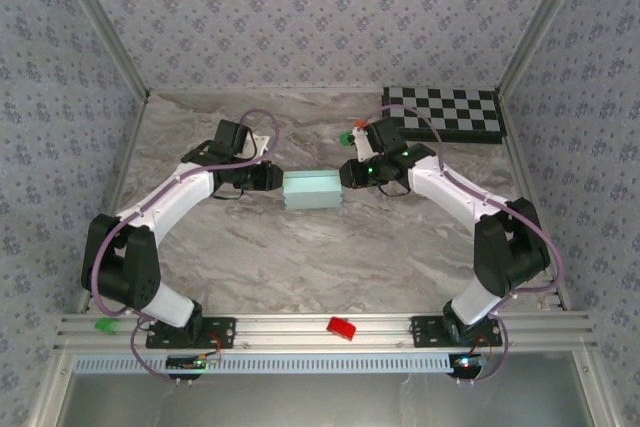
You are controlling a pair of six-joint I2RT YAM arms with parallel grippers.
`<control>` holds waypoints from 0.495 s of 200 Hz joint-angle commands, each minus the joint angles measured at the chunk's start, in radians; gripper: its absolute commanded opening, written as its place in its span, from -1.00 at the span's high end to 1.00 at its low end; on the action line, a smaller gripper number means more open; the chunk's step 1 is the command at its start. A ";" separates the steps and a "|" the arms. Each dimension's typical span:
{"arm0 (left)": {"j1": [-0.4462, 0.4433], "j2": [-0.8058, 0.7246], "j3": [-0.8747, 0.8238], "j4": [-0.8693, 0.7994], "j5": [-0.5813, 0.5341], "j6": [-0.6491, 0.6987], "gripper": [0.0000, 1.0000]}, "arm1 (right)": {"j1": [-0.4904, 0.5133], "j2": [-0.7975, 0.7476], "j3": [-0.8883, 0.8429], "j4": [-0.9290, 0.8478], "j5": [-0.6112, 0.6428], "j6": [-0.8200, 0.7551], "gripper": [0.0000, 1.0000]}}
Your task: Fold the paper box
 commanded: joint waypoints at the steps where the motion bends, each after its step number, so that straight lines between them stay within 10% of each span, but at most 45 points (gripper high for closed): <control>1: -0.013 0.019 0.038 -0.015 0.029 -0.001 0.52 | 0.007 -0.001 0.023 -0.026 0.007 -0.003 0.53; 99: -0.029 0.036 0.049 -0.018 0.024 -0.002 0.57 | 0.015 0.013 0.034 -0.021 -0.003 0.024 0.58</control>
